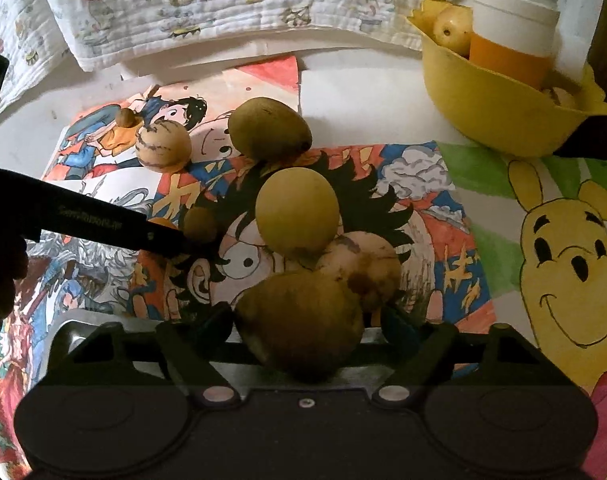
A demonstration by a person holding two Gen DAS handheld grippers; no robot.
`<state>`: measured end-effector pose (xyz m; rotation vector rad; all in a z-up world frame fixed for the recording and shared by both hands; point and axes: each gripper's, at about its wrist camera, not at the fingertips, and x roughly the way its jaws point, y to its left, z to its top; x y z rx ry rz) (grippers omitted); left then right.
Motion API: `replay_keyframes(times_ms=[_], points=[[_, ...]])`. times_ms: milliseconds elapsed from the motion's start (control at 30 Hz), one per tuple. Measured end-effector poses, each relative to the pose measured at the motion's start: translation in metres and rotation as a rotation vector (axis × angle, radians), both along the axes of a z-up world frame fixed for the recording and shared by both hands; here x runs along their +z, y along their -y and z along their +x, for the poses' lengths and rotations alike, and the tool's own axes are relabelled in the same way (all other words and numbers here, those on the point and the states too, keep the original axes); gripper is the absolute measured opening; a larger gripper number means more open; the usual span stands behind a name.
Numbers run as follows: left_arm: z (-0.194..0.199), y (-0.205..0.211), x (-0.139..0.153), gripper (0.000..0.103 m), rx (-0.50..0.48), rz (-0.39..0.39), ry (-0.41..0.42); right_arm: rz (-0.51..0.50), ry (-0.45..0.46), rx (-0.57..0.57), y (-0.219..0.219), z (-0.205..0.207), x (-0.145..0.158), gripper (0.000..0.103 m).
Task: Organize fruits
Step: 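Grasp a brown potato-like fruit with the right gripper while the left grasps another small orange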
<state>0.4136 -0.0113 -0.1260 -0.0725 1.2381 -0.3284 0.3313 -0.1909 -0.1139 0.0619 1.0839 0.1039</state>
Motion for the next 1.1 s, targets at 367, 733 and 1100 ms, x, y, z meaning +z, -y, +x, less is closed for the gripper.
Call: replay_keyframes(times_ms=[367,733,1100], points=[[-0.004,0.001,0.002,0.036,0.019,-0.009,0.009,0.038,0.000,0.002,0.000,-0.001,0.001,0.067],[-0.019,-0.004,0.012,0.036,0.060,-0.039,0.012,0.070,-0.004,0.018,0.004,-0.011,0.004,0.067],[-0.054,-0.023,0.029,0.036,0.138,-0.060,0.046,0.079,0.011,0.131,-0.007,-0.030,0.014,0.066]])
